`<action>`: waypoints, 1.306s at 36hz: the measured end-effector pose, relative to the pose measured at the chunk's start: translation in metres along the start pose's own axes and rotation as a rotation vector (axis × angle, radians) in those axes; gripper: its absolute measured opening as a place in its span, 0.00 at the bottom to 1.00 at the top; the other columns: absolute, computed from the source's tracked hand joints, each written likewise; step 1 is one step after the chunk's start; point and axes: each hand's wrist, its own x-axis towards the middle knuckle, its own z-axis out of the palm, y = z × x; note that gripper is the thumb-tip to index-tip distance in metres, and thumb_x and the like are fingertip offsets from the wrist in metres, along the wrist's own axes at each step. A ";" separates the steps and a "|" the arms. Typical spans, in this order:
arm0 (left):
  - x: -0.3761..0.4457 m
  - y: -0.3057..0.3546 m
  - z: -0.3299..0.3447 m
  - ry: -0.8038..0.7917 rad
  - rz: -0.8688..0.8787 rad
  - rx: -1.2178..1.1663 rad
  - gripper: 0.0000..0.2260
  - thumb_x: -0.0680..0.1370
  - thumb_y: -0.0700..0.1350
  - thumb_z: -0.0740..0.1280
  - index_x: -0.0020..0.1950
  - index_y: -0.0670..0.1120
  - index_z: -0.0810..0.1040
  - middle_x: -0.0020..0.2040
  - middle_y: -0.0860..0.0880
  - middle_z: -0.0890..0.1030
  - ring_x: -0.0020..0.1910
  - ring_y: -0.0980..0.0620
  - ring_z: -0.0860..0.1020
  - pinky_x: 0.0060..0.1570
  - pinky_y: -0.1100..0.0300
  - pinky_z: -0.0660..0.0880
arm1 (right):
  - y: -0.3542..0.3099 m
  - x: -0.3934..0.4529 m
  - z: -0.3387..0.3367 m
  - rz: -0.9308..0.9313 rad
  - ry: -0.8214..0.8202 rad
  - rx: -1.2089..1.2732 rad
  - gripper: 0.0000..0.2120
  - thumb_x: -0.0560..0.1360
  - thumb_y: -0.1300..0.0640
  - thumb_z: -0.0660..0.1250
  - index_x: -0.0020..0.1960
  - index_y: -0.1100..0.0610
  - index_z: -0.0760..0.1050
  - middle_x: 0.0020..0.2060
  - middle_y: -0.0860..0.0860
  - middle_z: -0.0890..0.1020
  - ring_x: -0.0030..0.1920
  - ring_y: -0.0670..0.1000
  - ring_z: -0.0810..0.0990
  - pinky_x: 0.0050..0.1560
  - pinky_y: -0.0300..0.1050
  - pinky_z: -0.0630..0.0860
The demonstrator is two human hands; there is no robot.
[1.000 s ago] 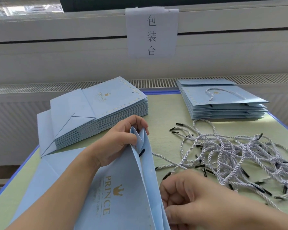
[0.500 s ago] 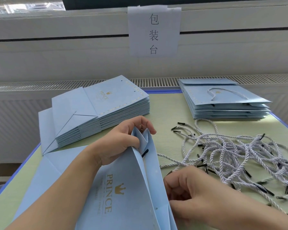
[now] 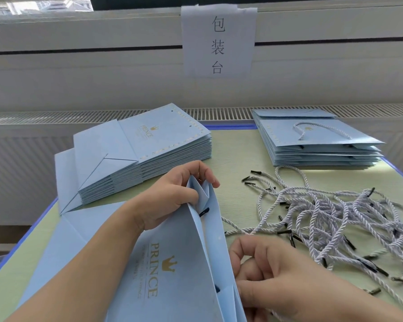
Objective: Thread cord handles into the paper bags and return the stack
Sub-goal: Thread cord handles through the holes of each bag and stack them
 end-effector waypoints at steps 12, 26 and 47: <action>-0.001 0.002 0.004 0.041 -0.009 0.058 0.17 0.60 0.34 0.58 0.39 0.52 0.78 0.47 0.48 0.78 0.42 0.50 0.73 0.40 0.56 0.69 | 0.006 -0.016 0.017 -0.226 0.227 -0.214 0.19 0.62 0.40 0.63 0.52 0.38 0.68 0.24 0.47 0.72 0.27 0.46 0.68 0.31 0.32 0.63; -0.002 0.003 0.009 0.022 -0.008 0.147 0.17 0.61 0.36 0.60 0.38 0.56 0.78 0.47 0.48 0.79 0.48 0.48 0.73 0.47 0.52 0.68 | -0.015 -0.008 0.012 -0.163 0.174 -0.790 0.17 0.71 0.61 0.63 0.53 0.45 0.82 0.23 0.46 0.69 0.26 0.43 0.67 0.29 0.29 0.62; -0.004 0.004 0.007 0.059 -0.017 0.109 0.16 0.61 0.35 0.60 0.37 0.55 0.77 0.47 0.48 0.77 0.46 0.48 0.72 0.46 0.52 0.67 | 0.028 -0.001 0.015 -0.373 0.429 -0.758 0.10 0.61 0.43 0.60 0.37 0.42 0.78 0.57 0.33 0.68 0.37 0.46 0.78 0.43 0.48 0.77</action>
